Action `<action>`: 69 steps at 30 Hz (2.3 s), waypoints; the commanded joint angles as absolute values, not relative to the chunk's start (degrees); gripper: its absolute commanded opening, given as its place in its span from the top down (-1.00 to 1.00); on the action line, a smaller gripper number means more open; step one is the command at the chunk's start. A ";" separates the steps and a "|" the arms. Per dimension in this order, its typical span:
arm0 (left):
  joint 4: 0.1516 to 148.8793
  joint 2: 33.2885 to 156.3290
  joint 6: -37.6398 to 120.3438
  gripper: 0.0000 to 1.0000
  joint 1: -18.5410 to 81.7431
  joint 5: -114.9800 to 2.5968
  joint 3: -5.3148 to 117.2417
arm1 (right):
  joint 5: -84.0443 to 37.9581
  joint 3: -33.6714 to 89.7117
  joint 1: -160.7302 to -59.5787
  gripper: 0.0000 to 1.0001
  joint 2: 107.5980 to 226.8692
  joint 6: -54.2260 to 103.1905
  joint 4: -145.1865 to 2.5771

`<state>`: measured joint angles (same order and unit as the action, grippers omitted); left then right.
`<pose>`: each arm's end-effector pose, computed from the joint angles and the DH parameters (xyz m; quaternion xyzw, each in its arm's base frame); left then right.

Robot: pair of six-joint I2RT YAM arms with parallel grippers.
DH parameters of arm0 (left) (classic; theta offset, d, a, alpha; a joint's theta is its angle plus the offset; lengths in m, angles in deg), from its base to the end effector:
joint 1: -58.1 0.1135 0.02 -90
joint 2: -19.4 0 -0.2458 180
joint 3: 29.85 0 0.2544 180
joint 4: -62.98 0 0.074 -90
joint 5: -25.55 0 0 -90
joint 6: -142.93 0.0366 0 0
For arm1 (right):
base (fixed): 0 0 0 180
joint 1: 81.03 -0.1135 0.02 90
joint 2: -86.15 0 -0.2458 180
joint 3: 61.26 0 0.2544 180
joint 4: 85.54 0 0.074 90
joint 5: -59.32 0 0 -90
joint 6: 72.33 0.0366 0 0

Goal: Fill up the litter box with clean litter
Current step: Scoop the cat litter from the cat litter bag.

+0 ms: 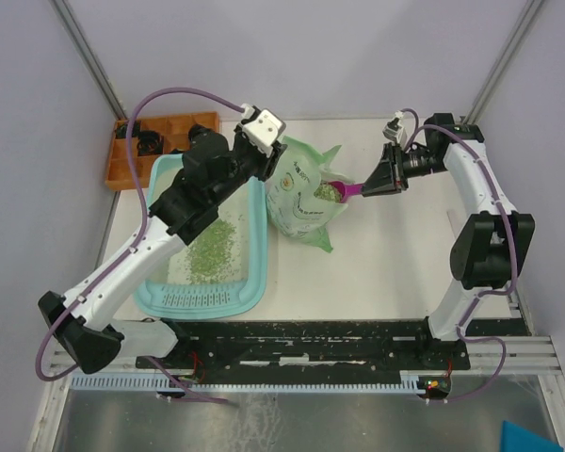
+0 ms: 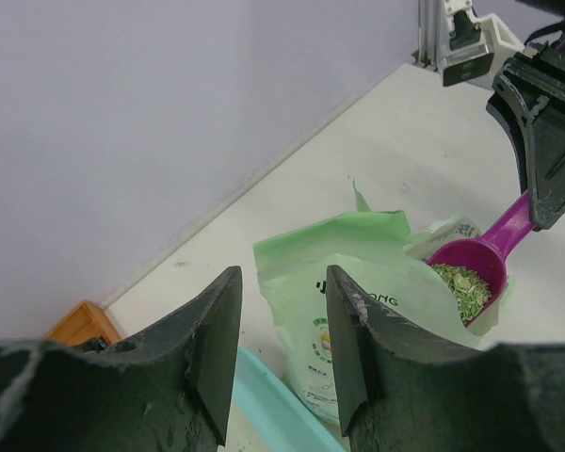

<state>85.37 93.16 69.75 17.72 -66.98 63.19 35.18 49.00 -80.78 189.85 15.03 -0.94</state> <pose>0.2309 -0.1943 0.4275 0.3341 0.6446 -0.1247 0.6763 0.3495 0.0319 0.2943 -0.0740 0.8334 0.5383 0.1010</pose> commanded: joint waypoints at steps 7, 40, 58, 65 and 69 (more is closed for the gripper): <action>80.99 87.62 64.56 0.03 17.52 -69.20 61.07 | 43.45 52.69 -77.11 0.96 187.09 5.66 9.03; 82.56 83.80 62.33 0.04 17.54 -69.35 62.69 | 46.92 57.78 -69.49 0.96 190.96 -8.15 28.91; 83.26 82.80 63.58 0.04 17.50 -70.47 62.25 | 47.54 59.45 -67.46 0.97 187.48 1.03 28.79; 83.75 82.39 63.85 0.04 17.51 -71.03 62.21 | 47.91 59.75 -66.90 0.97 186.12 2.60 28.70; 83.79 82.16 63.84 0.04 17.50 -71.23 61.94 | 48.78 60.79 -66.78 0.96 185.50 3.73 28.46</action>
